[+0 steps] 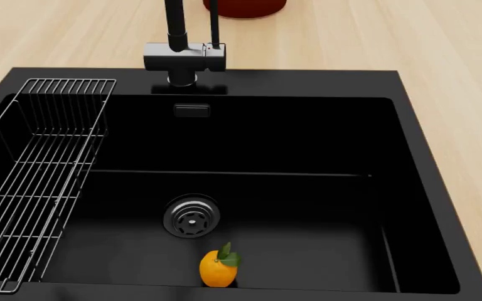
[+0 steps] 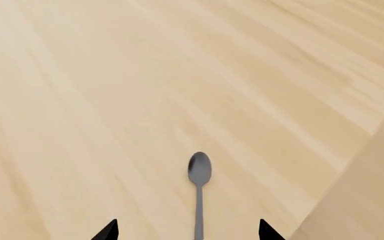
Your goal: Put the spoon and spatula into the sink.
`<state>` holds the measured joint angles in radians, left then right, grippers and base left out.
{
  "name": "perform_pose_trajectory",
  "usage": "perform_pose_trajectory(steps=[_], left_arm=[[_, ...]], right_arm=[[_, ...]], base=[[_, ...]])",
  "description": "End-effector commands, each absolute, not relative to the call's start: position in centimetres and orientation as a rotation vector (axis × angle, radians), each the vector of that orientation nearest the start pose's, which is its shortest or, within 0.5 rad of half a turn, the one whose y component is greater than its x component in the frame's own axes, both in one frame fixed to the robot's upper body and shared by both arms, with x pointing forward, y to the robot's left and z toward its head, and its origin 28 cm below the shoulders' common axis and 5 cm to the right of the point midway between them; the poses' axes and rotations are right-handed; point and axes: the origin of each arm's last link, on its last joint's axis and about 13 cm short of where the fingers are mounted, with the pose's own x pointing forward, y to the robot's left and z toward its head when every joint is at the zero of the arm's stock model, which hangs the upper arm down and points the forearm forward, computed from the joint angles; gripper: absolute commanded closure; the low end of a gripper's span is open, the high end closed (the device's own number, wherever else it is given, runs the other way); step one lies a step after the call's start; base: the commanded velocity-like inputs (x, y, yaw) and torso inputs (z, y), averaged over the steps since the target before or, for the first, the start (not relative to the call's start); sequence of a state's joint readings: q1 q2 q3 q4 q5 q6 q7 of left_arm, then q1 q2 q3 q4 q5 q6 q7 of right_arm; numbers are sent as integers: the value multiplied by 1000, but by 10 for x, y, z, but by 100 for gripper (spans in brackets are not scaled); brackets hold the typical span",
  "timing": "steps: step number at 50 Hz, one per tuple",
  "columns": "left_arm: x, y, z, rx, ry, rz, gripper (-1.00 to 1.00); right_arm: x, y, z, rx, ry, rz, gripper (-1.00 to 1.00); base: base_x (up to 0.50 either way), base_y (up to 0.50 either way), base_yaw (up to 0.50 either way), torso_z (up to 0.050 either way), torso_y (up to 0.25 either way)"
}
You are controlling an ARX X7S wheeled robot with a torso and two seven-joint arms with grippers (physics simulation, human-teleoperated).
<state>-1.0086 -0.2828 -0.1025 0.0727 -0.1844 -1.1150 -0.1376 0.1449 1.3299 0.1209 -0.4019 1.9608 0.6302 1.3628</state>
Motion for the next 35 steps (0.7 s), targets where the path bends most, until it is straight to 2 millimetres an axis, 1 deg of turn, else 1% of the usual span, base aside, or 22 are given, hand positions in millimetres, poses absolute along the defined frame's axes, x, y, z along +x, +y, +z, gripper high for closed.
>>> perform_pose_trajectory(steps=[1,6,9,14,19,21,23,31,35], left_arm=[[331,293,260,-23,20,265,-100],[331,293,258,-22,22,267,-100],[331,293,258,-22,21,267,-100],[330,293,258,-22,21,268,-100],[330,293,258,-23,22,269,-100],[330,293,258,-24,23,270,-100],[330,293,257,-23,24,271,-100],[330,294,256,-23,26,273,-100],[329,295,256,-23,28,275,-100]], right_arm=[[185,-240,228,90,569,-718,-100],[187,-245,221,108,580,-729,-100],[188,-243,221,108,588,-724,-100],[188,-243,219,121,593,-721,-100],[191,-253,207,143,604,-710,-100],[192,-254,205,144,607,-710,-100],[193,-258,198,145,617,-712,-100],[192,-264,183,159,646,-718,-100],[191,-265,178,156,660,-725,-100]], base=[[0,0,0,0,0],[0,0,0,0,0],[0,0,0,0,0],[0,0,0,0,0],[0,0,0,0,0],[0,0,0,0,0],[0,0,0,0,0],[0,0,0,0,0],[0,0,0,0,0]])
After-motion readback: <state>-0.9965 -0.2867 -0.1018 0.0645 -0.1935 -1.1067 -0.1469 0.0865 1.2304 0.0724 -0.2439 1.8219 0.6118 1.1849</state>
